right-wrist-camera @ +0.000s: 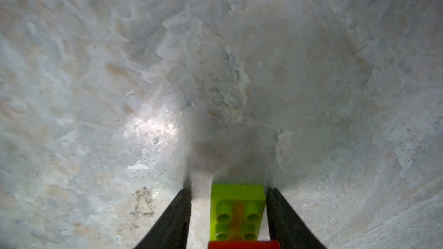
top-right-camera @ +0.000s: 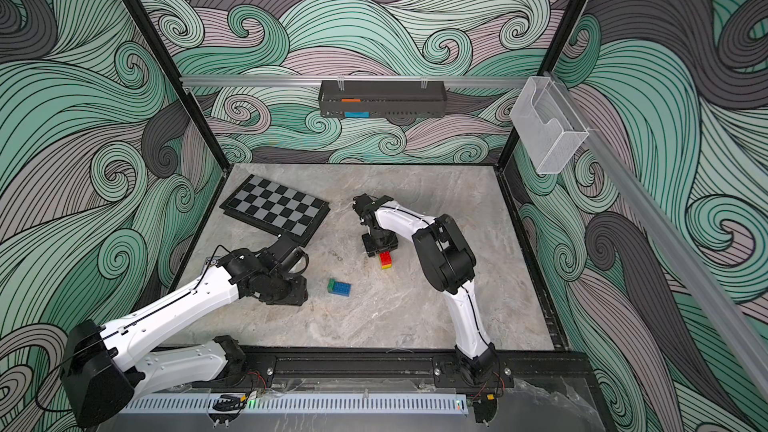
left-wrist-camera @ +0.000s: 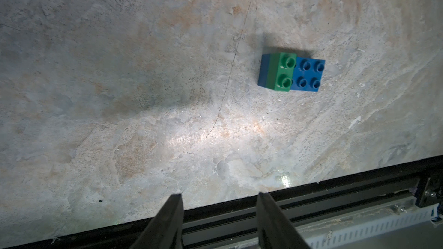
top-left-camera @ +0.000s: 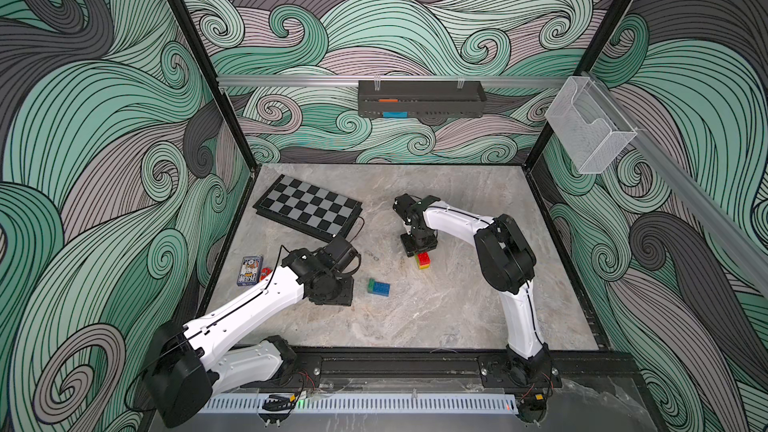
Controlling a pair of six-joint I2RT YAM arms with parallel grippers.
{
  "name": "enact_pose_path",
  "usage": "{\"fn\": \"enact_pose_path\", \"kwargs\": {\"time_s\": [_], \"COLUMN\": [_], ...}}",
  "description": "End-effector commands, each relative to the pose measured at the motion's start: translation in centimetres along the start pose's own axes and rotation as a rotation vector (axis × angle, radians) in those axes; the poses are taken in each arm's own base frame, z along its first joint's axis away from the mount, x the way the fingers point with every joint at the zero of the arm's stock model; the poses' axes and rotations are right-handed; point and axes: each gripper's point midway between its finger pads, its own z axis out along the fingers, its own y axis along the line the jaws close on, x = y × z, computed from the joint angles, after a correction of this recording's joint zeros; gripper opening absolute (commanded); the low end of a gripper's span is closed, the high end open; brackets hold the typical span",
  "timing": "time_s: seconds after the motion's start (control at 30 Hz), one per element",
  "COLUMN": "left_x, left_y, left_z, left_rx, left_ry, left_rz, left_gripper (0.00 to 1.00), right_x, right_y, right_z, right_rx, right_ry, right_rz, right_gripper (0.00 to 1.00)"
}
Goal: Assemble the number 5 with lego
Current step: Pick up the lego brick from the center of the board.
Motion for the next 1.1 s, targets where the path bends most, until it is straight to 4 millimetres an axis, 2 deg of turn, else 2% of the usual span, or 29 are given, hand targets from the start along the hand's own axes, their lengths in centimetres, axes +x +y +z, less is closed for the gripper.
{"fn": "enact_pose_path", "kwargs": {"time_s": [0.0,0.5,0.63,0.83,1.07], "left_x": [0.2,0.0,0.0,-0.1,-0.2], "left_y": [0.3,0.5,0.5,0.5,0.3], "left_z": [-0.1,0.2,0.2,0.2,-0.2], "left_rx": [-0.013,-0.019,-0.021,-0.017,0.004], "left_ry": [0.018,0.022,0.023,0.023,0.016], "left_rz": [-0.001,-0.007,-0.01,-0.015,-0.016], "left_gripper": [0.53,0.52,0.52,0.52,0.52], "right_x": [-0.2,0.3,0.5,1.1,2.1], "right_y": [-0.1,0.1,0.1,1.4,5.0], "right_z": [0.1,0.4,0.0,-2.1,-5.8], "right_rx": [0.007,-0.01,-0.015,-0.054,-0.121], "right_ry": [0.008,0.027,0.022,-0.013,-0.092], "right_rz": [-0.005,-0.018,-0.03,-0.108,-0.307], "right_gripper": [0.52,0.33,0.32,0.31,0.29]}}
